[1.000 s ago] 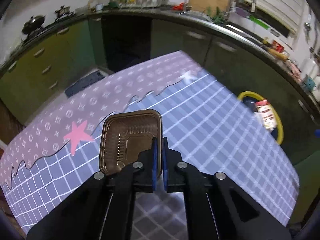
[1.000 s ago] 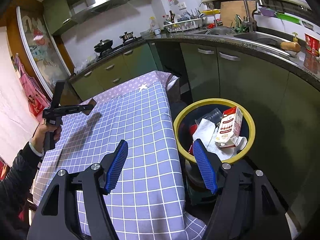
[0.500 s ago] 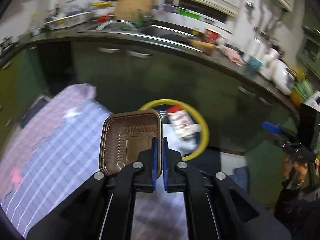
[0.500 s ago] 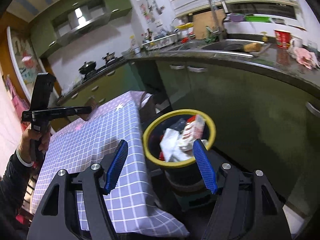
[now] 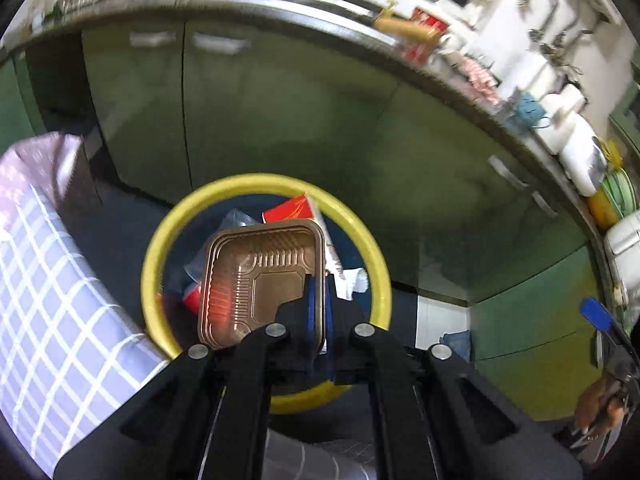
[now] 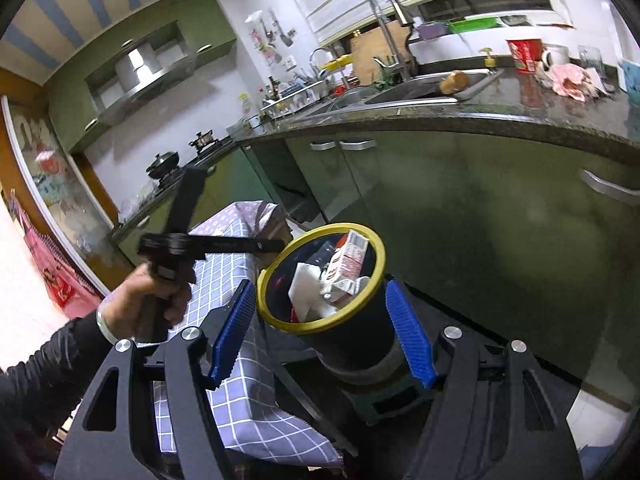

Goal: Collect trash
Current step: 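Carry the brown tray over the bin and open the left gripper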

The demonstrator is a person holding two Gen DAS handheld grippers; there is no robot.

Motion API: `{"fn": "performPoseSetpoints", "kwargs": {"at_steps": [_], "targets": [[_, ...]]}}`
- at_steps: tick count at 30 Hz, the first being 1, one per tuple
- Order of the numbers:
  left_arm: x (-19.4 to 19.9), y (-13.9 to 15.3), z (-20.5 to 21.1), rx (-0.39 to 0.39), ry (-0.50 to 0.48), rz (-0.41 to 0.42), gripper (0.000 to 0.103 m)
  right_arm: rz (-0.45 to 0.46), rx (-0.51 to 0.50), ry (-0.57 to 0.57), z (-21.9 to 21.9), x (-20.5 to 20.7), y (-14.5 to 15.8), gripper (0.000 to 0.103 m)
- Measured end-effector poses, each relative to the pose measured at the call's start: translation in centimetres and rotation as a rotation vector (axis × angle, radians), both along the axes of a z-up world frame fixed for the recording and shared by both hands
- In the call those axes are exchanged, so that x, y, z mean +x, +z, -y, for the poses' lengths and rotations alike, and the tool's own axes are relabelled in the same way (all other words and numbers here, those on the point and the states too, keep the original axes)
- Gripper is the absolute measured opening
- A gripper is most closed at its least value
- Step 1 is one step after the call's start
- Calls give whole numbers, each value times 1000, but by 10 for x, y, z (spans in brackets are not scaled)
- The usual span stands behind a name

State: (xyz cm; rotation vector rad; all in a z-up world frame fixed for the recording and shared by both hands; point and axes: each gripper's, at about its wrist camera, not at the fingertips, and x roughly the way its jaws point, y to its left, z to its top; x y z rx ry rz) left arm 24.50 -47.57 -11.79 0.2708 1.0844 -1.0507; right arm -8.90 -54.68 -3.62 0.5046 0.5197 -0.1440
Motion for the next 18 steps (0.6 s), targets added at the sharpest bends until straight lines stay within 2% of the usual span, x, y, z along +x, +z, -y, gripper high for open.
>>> {"fn": "performPoseSetpoints", "kwargs": {"at_steps": [4,5,6,7,8,13,15,18], "targets": [[5,-24,8,44,17,-22,5,-6,29,-1,6,2,-7,68],[6,-28,8,51,18,-36,11,-7,31,2,6,4,-8,68],[7,-32,9,57,15,-48,21,-8,31,6,5,5,-8,69],[7,-34,8,62,18,-49,42,-7,31,9,4,6,-8,69],[7,-34,6,65,26,-39,54,-7,28,11,1,8,-7,69],[-4,-20,-9,50,27,-14,56,-9,1,20,-9,10,-1,72],[-10,-7,-24,27,44,2,56,-8,-17,24,-15,10,2,72],[-29,25,-60,-39,88,68,59,-4,-39,38,-25,10,9,73]]}}
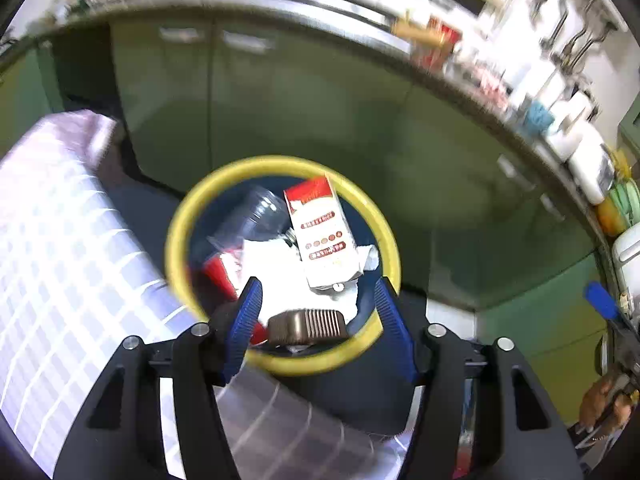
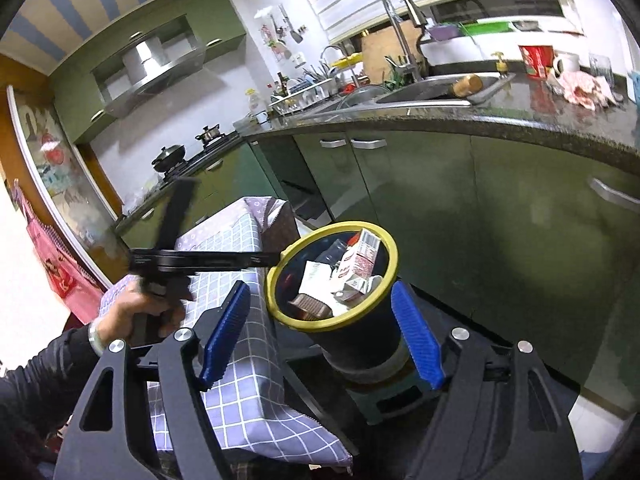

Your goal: Collect trash

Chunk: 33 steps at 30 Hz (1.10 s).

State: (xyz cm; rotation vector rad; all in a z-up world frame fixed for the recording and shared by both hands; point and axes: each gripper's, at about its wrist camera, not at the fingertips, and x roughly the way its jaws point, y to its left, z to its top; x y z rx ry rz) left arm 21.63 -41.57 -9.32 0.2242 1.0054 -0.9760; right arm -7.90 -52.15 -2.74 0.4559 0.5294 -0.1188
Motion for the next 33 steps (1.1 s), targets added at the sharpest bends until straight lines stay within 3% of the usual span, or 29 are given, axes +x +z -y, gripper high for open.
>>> {"fn": "performPoseSetpoints", "kwargs": {"at_steps": [4,8,12,21,26,33], "targets": [[-36,53,-69,-107,123,162,96,2,-37,26,-16,2,7,75],[-79,95,-145,-159,275,343,97,15,-49,80,-38,6,10,78],[-124,113,-221,-113,453,477,97,30,-79,147,-69,15,15,78],[-197,113,-340,-25,859,548,97,91,-199,261,-139,29,28,89],[-222,107,-368,-34,934,563,97,117,-280,256,-161,25,32,98],[-236,113,-386,-92,957,581,97,167,-342,214,-172,3,41,98]]}}
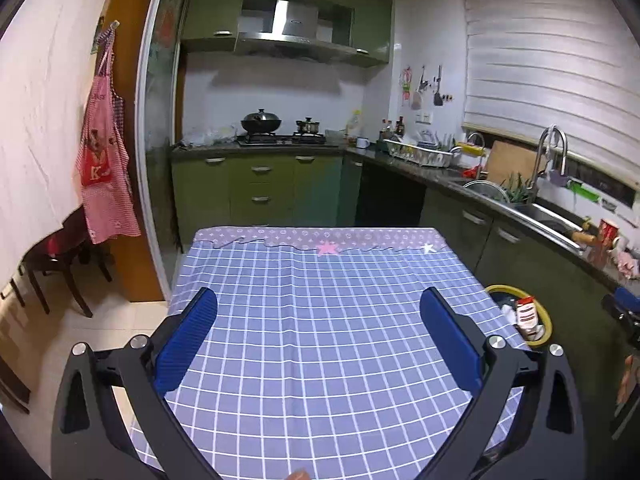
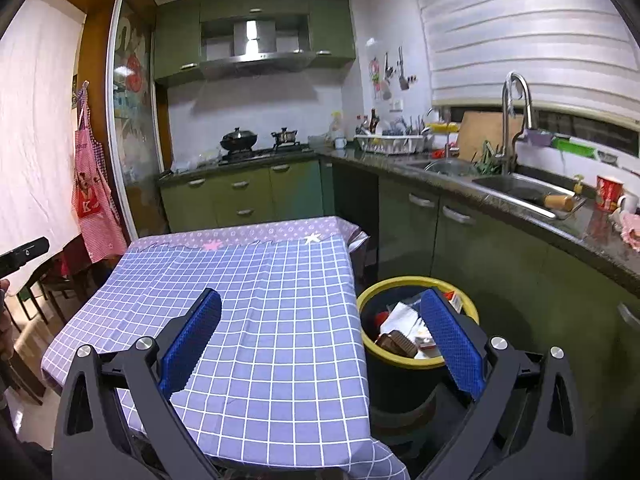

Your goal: Collect trash

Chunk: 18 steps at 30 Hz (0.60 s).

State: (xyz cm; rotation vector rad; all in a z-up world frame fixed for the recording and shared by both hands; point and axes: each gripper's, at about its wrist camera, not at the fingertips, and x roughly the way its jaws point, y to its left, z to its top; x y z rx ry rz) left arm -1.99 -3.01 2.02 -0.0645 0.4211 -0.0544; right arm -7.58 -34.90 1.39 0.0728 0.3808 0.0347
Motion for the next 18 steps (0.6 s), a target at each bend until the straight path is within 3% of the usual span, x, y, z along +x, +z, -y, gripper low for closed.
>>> {"fn": "performPoseSetpoints", "kwargs": {"at_steps": [7,18], "targets": [[-4,0,-1,-48,-65,-30,97,43,-45,-21,-5,-25,9,98],[-20,2,11,-4,-64,-14,97,43,-37,-31,1,-43,7,98]]}}
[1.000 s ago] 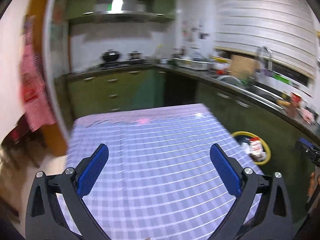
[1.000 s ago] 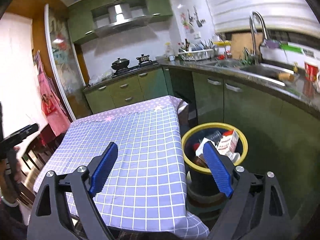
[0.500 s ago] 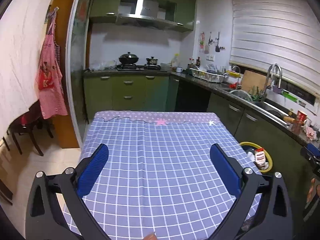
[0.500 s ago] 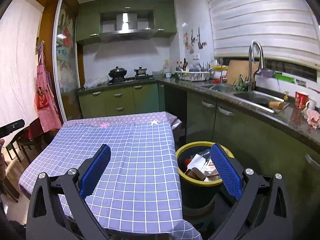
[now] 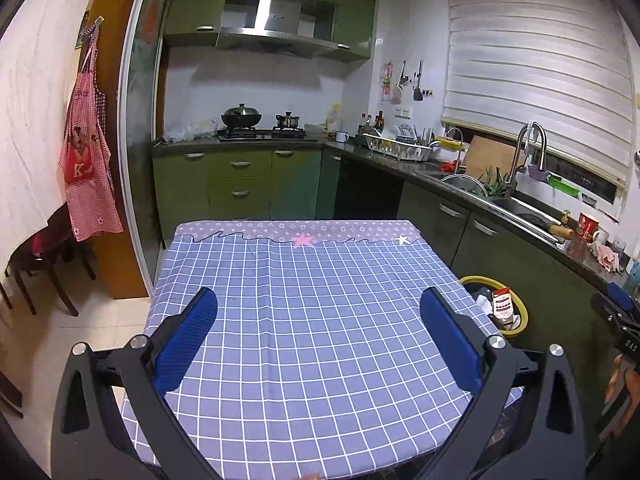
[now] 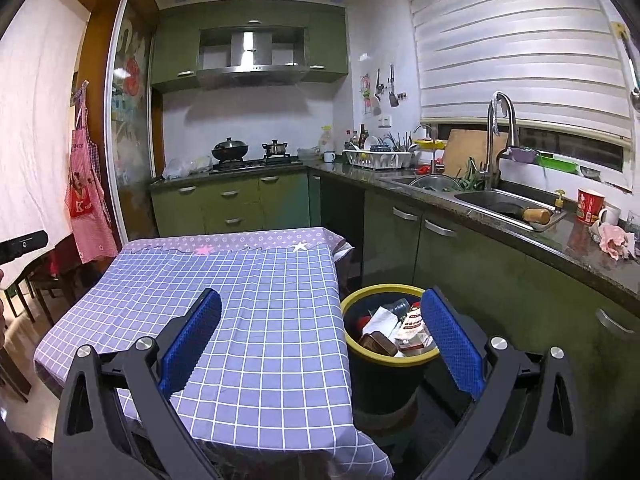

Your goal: Collect trash

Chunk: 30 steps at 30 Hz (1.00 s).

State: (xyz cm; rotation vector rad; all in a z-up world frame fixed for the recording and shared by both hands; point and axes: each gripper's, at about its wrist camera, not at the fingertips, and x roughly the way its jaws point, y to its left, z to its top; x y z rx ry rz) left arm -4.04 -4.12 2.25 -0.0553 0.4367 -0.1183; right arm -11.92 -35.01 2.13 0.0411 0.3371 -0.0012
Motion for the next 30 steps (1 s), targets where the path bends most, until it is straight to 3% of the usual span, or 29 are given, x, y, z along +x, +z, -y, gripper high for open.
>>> {"fn": "performPoseSetpoints", "kwargs": {"at_steps": [30], "targets": [[-2,-1,1,37,-8,1,97,-4,4,-2,2,2,5,98]]}}
